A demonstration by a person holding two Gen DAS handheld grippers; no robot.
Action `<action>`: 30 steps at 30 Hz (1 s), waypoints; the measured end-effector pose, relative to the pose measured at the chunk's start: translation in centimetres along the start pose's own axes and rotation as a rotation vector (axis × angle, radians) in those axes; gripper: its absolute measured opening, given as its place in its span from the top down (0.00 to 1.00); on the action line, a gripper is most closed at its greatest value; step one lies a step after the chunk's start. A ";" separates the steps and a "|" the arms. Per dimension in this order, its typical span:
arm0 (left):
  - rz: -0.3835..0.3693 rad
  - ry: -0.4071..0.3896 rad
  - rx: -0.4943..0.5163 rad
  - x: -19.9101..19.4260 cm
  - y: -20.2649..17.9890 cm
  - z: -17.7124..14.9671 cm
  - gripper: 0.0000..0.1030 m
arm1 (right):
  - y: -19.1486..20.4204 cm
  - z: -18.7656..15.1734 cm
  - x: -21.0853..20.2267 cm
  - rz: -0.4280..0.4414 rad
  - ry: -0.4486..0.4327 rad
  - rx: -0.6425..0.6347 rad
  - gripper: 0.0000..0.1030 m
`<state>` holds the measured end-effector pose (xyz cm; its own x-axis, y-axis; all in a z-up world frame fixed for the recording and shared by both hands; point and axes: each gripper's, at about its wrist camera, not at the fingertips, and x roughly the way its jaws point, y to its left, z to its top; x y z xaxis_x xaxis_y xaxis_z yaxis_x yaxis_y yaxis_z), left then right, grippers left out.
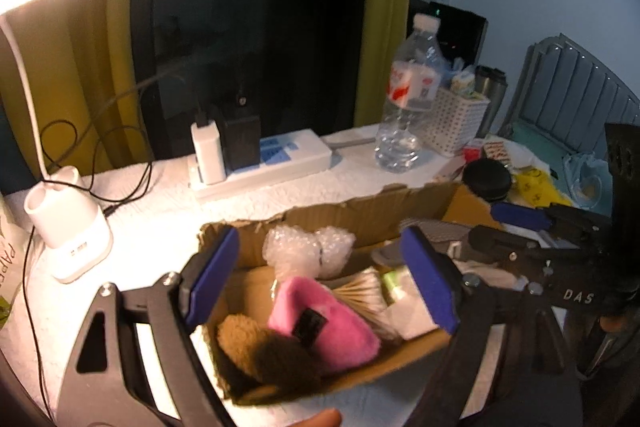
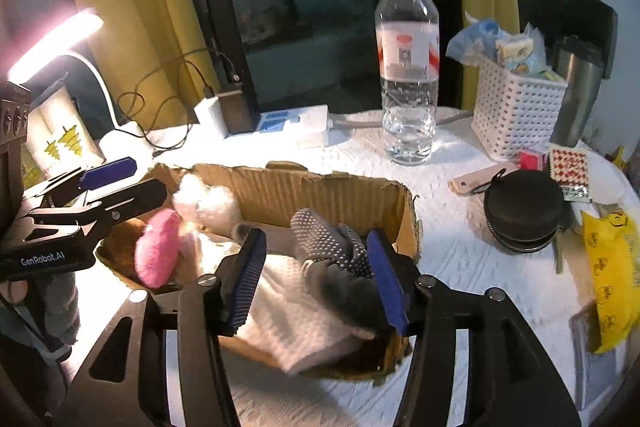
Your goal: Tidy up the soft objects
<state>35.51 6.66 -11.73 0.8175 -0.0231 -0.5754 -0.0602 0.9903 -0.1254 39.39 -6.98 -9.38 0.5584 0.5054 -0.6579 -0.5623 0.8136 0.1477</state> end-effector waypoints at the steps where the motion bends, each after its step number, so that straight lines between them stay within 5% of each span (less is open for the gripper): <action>1: -0.004 -0.006 0.002 -0.6 -0.2 0.0 0.18 | 0.2 0.0 -0.6 -0.001 -0.008 -0.003 0.45; 23: -0.034 -0.162 0.019 -14.4 -2.4 -0.9 0.17 | 5.3 -1.4 -13.0 -0.042 -0.176 -0.041 0.43; 30: -0.041 -0.194 0.024 -17.3 -3.0 -1.7 0.09 | 6.5 -2.1 -15.9 -0.056 -0.209 -0.053 0.43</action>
<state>20.59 3.87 -2.82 0.9143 -0.0392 -0.4032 -0.0128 0.9920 -0.1254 25.52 -10.32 0.47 0.7007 0.5133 -0.4955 -0.5553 0.8284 0.0730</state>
